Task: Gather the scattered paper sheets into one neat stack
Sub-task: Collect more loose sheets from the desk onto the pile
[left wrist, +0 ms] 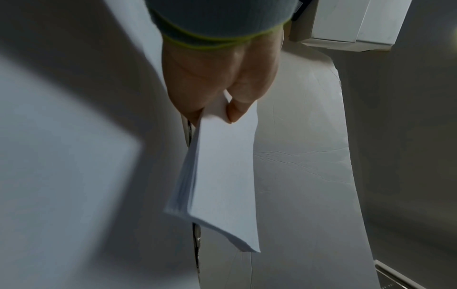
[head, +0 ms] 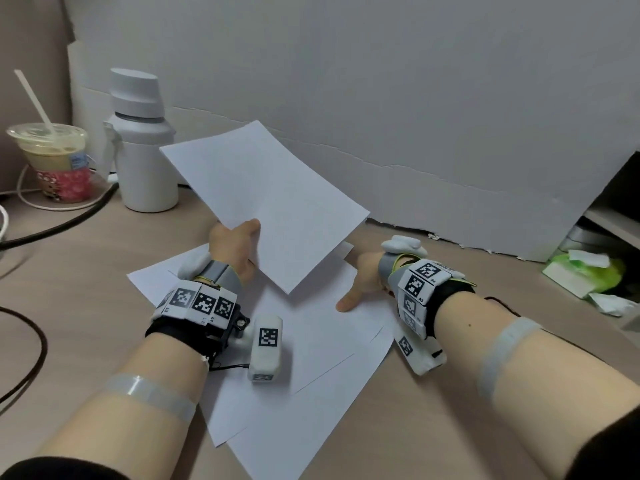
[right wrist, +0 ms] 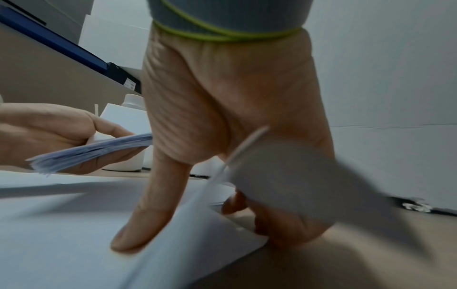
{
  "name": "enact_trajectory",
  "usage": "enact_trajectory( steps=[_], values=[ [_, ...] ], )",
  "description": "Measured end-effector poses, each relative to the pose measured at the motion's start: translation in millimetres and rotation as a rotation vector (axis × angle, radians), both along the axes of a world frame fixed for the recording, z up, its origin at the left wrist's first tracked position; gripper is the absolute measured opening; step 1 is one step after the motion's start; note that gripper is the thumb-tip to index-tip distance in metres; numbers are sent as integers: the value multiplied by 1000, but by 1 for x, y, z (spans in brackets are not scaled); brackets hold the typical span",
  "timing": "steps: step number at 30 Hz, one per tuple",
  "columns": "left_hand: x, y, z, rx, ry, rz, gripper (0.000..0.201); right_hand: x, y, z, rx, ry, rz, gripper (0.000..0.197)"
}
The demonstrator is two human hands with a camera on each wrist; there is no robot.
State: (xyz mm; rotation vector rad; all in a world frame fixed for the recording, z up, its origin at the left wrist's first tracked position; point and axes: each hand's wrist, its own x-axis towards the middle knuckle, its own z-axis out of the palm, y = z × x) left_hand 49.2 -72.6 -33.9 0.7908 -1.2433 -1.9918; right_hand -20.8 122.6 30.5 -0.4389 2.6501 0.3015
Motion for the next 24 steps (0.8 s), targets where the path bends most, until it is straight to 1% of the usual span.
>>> enact_trajectory(
  steps=[2, 4, 5, 7, 8, 11, 13, 14, 17, 18, 19, 21, 22, 24],
  values=[
    [0, 0, -2, 8, 9, 2, 43, -4, 3, -4, -52, -29, 27, 68],
    [-1, 0, -3, 16, 9, -6, 43, -16, 5, -13, -80, 10, 27, 68],
    [0, 0, -3, 17, 5, -11, 43, -19, 6, -17, -108, 14, 9, 65],
    [0, -1, -4, 20, 2, -19, 41, -28, 7, -19, -175, 54, -9, 46],
    [-1, -2, -4, 17, 5, -19, 41, -34, 10, -19, -228, 70, -22, 42],
    [-3, -4, -5, 15, 12, -21, 41, -47, 21, -15, -405, 156, -96, 49],
    [-4, -5, -7, 17, 19, -25, 40, -53, 27, -7, -475, 201, -145, 41],
    [-5, -5, -8, 16, 26, -30, 37, -58, 31, -4, -517, 210, -162, 40],
    [-3, -6, -7, 31, 37, -91, 19, -72, 43, 3, -693, 282, -238, 67],
    [-3, -8, -8, 51, 33, -114, 17, -72, 47, 8, -748, 316, -259, 69],
    [-2, -9, -10, 74, 27, -140, 18, -71, 50, 14, -792, 352, -276, 65],
    [-2, -9, -12, 100, 19, -182, 27, -64, 56, 27, -888, 454, -286, 48],
    [-3, -8, -12, 101, 17, -201, 29, -64, 57, 33, -952, 497, -277, 44],
    [-2, -5, -12, 87, 4, -246, 29, -62, 57, 43, -1083, 553, -231, 46]
  ],
)
